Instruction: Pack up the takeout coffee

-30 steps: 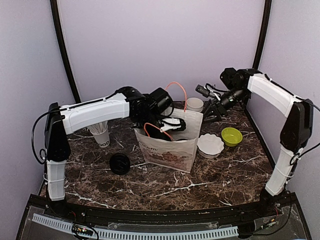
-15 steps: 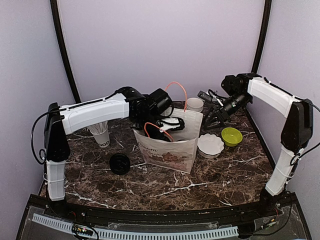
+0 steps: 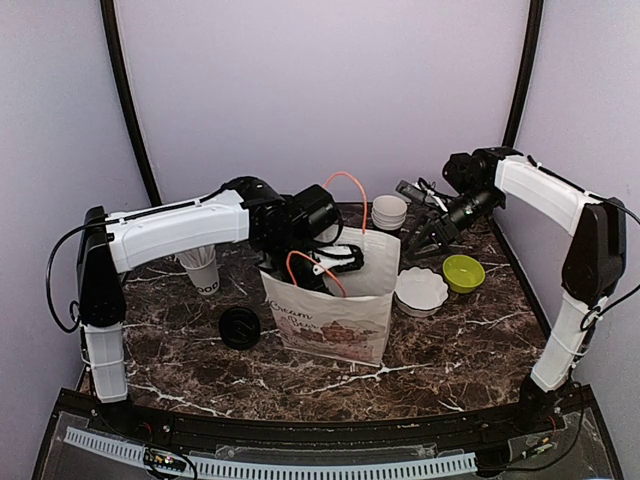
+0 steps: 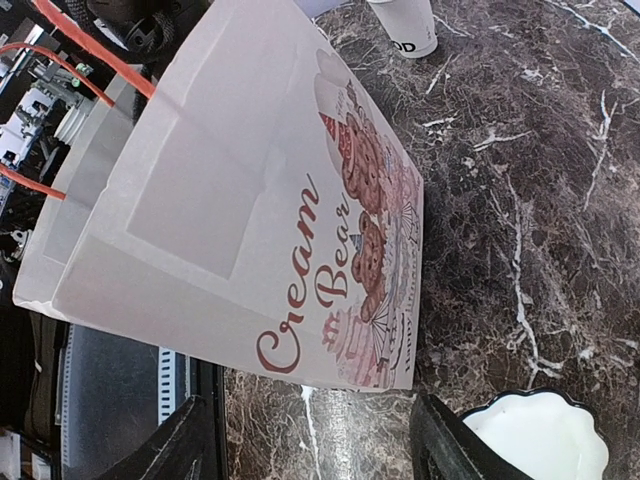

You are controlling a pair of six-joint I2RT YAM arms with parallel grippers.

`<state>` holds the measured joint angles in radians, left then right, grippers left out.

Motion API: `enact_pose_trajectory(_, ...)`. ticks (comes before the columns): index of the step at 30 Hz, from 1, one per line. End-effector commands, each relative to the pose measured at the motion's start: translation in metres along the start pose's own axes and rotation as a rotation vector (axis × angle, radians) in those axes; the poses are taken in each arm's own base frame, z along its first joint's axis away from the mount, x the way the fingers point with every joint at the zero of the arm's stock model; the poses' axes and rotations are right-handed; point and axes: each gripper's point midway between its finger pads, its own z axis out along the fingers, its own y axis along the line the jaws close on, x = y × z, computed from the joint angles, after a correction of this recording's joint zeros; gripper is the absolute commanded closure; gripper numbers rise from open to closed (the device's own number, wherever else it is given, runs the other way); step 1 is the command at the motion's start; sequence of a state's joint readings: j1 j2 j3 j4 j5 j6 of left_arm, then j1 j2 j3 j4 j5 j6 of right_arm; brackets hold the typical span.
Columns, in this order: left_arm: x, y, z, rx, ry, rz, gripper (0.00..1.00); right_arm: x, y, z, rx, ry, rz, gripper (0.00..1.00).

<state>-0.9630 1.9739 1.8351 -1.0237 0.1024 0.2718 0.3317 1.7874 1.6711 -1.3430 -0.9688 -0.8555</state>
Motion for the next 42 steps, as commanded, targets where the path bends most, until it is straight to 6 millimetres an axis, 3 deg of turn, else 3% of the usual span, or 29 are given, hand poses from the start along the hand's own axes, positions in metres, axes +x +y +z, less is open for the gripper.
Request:
enact_pose_trajectory(1, 0.024, 0.001, 0.009, -0.047, 0.128, -0.015, 0.57, -0.001, 0.006, -0.002, -0.011, -0.021, 0.008, 0.32)
enact_pose_trajectory(6, 0.012, 0.011, 0.007, -0.106, 0.110, -0.009, 0.52, 0.000, 0.003, -0.001, -0.014, -0.017, 0.019, 0.32)
enact_pose_trajectory(8, 0.006, 0.006, -0.003, -0.117, 0.084, 0.002, 0.40, -0.002, 0.005, -0.002, -0.014, -0.018, 0.017, 0.32)
enact_pose_trajectory(12, -0.006, -0.009, -0.033, -0.099, 0.003, 0.013, 0.25, -0.006, 0.008, -0.006, -0.009, -0.021, 0.012, 0.31)
enact_pose_trajectory(19, -0.039, -0.019, -0.100, -0.082, -0.213, 0.031, 0.10, -0.007, 0.006, -0.009, 0.015, -0.004, 0.032, 0.30)
enact_pose_trajectory(24, -0.048, -0.020, -0.121, -0.093, -0.280, 0.060, 0.02, -0.004, 0.006, -0.008, 0.023, 0.002, 0.047, 0.30)
enact_pose_trajectory(33, -0.045, -0.020, -0.135, -0.117, -0.299, 0.077, 0.02, -0.005, 0.001, -0.008, 0.042, -0.003, 0.063, 0.30)
enact_pose_trajectory(42, -0.054, -0.015, -0.172, -0.200, -0.403, 0.053, 0.14, -0.001, 0.004, -0.009, 0.059, -0.001, 0.052, 0.30)
